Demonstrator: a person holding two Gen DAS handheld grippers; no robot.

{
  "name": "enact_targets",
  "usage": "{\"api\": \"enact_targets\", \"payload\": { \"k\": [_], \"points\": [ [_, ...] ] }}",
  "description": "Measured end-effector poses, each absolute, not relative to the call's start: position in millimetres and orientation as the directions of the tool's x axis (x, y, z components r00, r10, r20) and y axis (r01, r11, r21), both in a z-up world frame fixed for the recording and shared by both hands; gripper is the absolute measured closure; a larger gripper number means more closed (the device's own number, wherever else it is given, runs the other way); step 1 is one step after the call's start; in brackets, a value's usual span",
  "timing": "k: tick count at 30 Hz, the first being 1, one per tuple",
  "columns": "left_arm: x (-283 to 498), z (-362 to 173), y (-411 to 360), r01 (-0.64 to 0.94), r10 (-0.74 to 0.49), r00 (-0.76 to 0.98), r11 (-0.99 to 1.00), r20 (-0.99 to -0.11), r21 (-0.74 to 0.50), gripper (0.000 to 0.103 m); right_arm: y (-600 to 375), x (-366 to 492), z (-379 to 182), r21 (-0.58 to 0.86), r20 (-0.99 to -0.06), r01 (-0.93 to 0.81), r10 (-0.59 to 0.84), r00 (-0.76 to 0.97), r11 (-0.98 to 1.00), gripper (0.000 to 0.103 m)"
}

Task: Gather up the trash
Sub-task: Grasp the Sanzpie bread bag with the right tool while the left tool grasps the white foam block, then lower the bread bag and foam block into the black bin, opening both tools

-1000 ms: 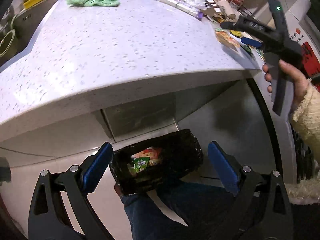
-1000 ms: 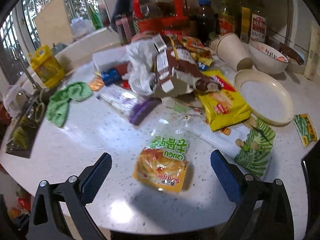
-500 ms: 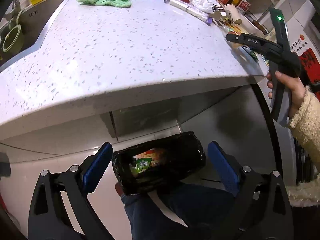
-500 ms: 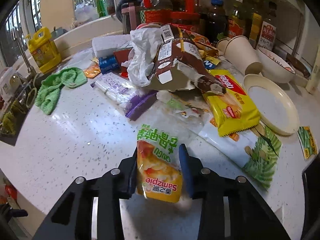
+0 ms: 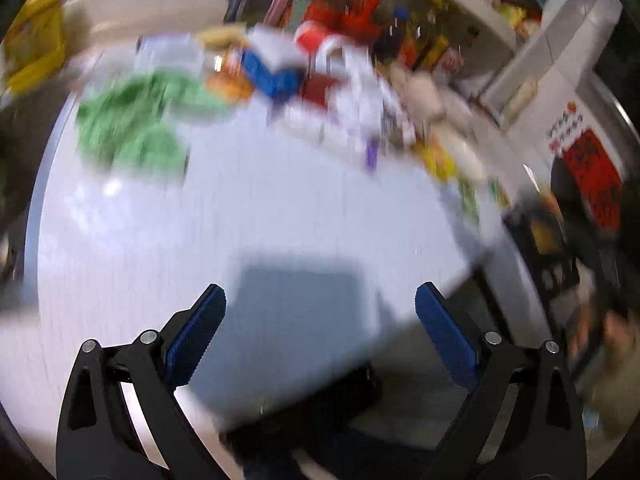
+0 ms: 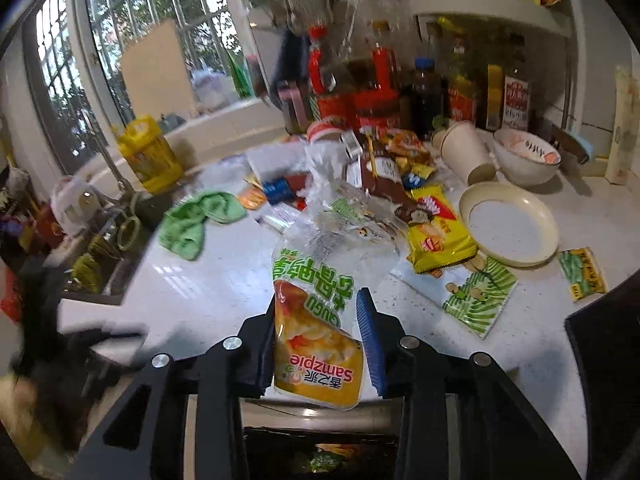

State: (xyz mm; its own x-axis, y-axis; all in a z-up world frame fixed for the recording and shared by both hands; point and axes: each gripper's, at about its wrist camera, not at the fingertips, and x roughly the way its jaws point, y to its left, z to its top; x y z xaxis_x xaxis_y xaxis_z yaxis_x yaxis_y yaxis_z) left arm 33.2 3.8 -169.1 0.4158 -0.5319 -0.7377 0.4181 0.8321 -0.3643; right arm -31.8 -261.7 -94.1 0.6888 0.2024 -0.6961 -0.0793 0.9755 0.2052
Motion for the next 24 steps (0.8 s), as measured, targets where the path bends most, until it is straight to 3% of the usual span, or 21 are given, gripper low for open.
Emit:
{"api": "enact_targets", "payload": {
  "k": [6, 13, 15, 17, 21, 24],
  "points": [
    [168.9, -145.2, -37.8, 0.426, -0.436, 0.519, 0.878, -0.735, -0.22, 0.01, -278.3, -43.2, -83.8, 0.214, -0.682, -0.034, 0.175, 0.711, 0.976, 0.066],
    [268.8, -163.8, -48.2, 0.297, -0.498, 0.468, 0.866, -0.729, -0.401, 0.014, -288.9, -44.7, -88.1, 0.203, -0.689, 0.006, 0.139, 0.711, 0.979, 0.065],
    [281.2, -174.4, -53.2, 0.264, -0.495, 0.446, 0.869, -0.746, -0.419, 0.042, -290.5, -42.9, -90.7, 0.198, -0.696, 0.011, 0.133, 0.705, 0.98, 0.065],
    [287.0, -180.9, -53.0, 0.243, -0.502, 0.433, 0.865, -0.749, -0.439, 0.05, -291.6, -41.4, -91.3, 0.198, -0.697, 0.009, 0.135, 0.704, 0.98, 0.065],
    [278.9, -170.9, -43.8, 0.277, -0.553, 0.486, 0.832, -0.677, -0.482, 0.078, -289.8, -37.7, -90.8, 0.193, -0.693, -0.006, 0.141, 0.707, 0.981, 0.064],
    [271.2, -160.8, -42.3, 0.32, -0.558, 0.508, 0.829, -0.655, -0.458, 0.084, -287.4, -31.7, -91.8, 0.199, -0.69, -0.02, 0.154, 0.707, 0.98, 0.064]
  ]
}}
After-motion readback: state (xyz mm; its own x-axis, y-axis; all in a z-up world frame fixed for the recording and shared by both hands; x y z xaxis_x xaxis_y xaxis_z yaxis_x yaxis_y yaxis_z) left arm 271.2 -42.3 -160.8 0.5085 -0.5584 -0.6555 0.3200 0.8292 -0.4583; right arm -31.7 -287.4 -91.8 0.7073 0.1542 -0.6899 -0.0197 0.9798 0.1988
